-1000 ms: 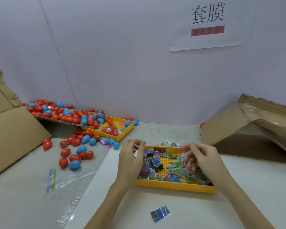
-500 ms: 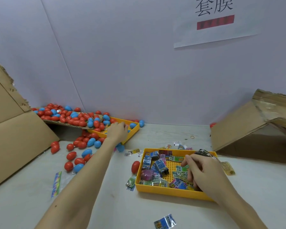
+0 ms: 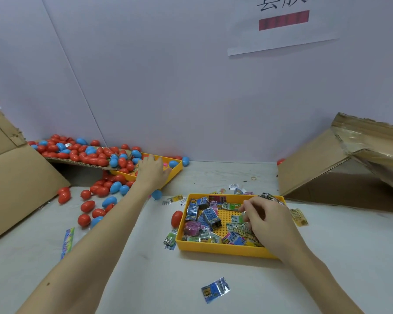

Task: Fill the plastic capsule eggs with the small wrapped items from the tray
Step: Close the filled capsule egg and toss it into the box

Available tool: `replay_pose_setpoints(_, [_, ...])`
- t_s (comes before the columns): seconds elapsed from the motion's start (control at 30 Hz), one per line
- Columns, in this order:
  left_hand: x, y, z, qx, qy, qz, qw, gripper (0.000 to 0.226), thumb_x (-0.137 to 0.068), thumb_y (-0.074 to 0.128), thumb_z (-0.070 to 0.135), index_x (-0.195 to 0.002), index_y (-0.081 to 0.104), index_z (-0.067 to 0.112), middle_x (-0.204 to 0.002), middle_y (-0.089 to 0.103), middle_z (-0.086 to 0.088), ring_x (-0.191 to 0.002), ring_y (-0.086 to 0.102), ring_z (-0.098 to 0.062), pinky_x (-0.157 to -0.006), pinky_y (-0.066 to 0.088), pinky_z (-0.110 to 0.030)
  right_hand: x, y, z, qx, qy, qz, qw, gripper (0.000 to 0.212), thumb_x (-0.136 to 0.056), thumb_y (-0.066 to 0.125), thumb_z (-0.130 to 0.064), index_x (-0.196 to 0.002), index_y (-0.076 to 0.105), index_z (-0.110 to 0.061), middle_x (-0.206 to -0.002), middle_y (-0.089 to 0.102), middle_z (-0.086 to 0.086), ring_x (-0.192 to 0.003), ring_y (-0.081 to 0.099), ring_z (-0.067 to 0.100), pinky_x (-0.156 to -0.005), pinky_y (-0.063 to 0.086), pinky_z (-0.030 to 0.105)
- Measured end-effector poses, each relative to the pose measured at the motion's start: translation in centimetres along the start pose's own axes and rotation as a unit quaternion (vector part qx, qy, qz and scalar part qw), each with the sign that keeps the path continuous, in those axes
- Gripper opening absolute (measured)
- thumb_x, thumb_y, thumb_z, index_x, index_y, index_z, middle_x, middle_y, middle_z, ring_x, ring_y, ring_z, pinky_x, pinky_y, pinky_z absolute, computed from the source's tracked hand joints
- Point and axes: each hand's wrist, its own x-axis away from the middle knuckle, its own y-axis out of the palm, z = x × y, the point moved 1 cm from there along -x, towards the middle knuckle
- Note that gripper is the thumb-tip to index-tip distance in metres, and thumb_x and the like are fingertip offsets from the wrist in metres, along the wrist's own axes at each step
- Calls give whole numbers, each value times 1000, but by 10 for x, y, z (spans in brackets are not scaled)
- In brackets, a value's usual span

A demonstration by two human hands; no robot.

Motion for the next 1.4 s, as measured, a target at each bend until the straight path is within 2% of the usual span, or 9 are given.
replay_pose_setpoints(0.17, [5,4,-14,-13,2,-90,996,49,-108,27,49,-121,62,17,-125,65,-15,-122,52,-35,-108,32,-49,4,4,-5,81,-84,-26,993,41,-104,54,-27,-67,68,-17,-72,63,-8,-71,59,9,-67,44,20])
replay_pose_setpoints(0.3, [10,3,-15,41,-4,10,999,41,-109,32,43,-122,63,20,-118,68,-10,-114,56,-30,-103,33,-46,7,5,-8,161,-93,-78,979,59,-107,43,-38,-50,42,-23,-49,47,-3,-51,48,14,-58,33,16])
replay_pose_setpoints(0.47, [42,-26,13,188,16,124,974,33,-100,58,43,-123,58,18,-109,64,-5,-107,56,-25,-96,36,-42,8,4,-12,182,-104,-50,976,53,-106,46,-37,-56,50,-23,-54,50,-7,-57,50,11,-59,35,23])
replay_pose_setpoints(0.6, [103,-53,65,481,17,100,871,27,-94,72,25,-112,53,22,-92,68,-1,-81,65,-17,-75,55,-30,9,1,-14,155,-116,-4,981,18,-100,62,-18,-95,79,-16,-91,75,-4,-86,67,11,-81,51,24])
replay_pose_setpoints(0.73, [156,-66,107,622,3,29,783,24,-96,58,49,-111,44,37,-97,70,-3,-84,71,-12,-70,58,-19,11,1,-18,134,-98,35,985,27,-92,69,2,-113,78,-14,-102,78,0,-95,71,14,-90,46,16])
replay_pose_setpoints(0.87, [174,-66,113,567,18,11,823,38,-93,39,57,-119,45,30,-103,70,5,-97,68,-13,-78,57,-19,11,-3,-17,92,-44,37,994,38,-86,80,-10,-121,72,-21,-80,68,-13,-76,62,1,-74,40,0])
replay_pose_setpoints(1.0, [176,-63,104,516,66,38,853,27,-98,44,45,-117,52,28,-108,62,10,-102,59,-5,-78,45,-6,9,-3,-13,88,-34,52,994,19,-80,87,-21,-95,74,-21,-75,65,-12,-74,61,-1,-66,43,6])
replay_pose_setpoints(1.2, [181,-68,104,517,116,22,848,24,-104,35,20,-105,59,20,-106,56,5,-105,54,-7,-87,44,-16,9,0,-11,94,-33,62,993,23,-78,86,-35,-80,70,-19,-72,65,-8,-70,61,5,-62,49,18])
replay_pose_setpoints(1.4, [184,-67,104,484,144,22,863,12,-102,55,20,-100,67,21,-100,52,8,-101,52,-6,-80,41,-10,10,2,-12,89,-79,70,990,4,-93,74,-14,-90,77,-15,-82,71,-8,-76,61,1,-72,45,7])
